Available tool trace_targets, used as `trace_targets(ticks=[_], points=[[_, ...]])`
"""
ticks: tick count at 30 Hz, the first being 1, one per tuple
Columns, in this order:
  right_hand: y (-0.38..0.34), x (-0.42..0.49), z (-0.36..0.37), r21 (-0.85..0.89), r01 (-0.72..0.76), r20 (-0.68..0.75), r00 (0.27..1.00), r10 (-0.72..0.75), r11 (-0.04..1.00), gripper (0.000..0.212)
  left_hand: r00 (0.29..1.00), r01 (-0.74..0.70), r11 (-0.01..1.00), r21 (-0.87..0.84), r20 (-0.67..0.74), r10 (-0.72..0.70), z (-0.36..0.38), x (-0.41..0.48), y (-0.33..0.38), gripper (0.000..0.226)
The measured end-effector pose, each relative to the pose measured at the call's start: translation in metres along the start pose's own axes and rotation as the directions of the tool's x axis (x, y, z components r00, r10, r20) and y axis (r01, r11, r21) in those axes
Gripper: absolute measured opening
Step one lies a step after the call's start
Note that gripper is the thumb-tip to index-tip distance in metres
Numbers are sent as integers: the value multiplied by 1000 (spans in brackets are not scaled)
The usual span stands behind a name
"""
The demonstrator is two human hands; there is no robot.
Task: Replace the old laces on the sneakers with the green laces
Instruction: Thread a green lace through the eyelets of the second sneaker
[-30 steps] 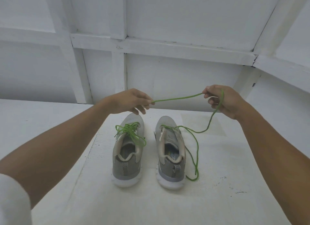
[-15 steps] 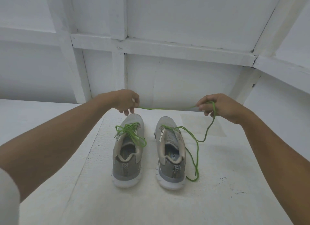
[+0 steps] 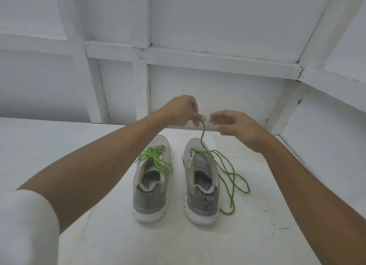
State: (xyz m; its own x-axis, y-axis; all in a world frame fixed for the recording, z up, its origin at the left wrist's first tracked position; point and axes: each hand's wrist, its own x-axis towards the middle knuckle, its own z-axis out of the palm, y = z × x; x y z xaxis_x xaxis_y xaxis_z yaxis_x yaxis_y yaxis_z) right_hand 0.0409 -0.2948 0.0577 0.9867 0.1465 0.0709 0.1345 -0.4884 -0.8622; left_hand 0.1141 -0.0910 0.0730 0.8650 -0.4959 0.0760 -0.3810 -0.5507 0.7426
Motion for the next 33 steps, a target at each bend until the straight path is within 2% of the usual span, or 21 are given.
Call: trace_targets(ticks=[2, 5, 8, 11, 15, 19, 22, 33], points=[[-3, 1, 11, 69, 45, 8, 999, -45, 997, 31, 1000, 5, 999, -32, 8, -5, 5, 3, 1, 34], [0, 5, 23, 99, 53, -73, 996, -46, 994, 18, 1000, 15, 1000, -26, 7, -15, 10, 4, 1, 34], [7, 10, 27, 77, 37, -149, 988, -25, 996, 8, 998, 55, 997, -52, 10, -55, 12, 1, 2, 36], [16, 11, 26, 5, -6, -161, 987, 7, 1000, 4, 989, 147, 988, -38, 30, -146, 15, 0, -6, 44], [29, 13, 34, -61, -91, -183, 980, 78, 994, 6, 937, 317, 947, 62, 138, -322, 40, -1, -31, 30], [41, 19, 49, -130, -151, -197, 973, 124, 980, 8, 873, 441, 896, 52, 207, -442, 72, -3, -48, 27], [47, 22, 58, -143, -200, -208, 964, 168, 969, 7, 861, 476, 878, 46, 179, -476, 80, -2, -51, 29], [64, 25, 71, -166, -267, -194, 953, 234, 949, 11, 828, 551, 830, -86, 174, -532, 82, 4, -64, 16]])
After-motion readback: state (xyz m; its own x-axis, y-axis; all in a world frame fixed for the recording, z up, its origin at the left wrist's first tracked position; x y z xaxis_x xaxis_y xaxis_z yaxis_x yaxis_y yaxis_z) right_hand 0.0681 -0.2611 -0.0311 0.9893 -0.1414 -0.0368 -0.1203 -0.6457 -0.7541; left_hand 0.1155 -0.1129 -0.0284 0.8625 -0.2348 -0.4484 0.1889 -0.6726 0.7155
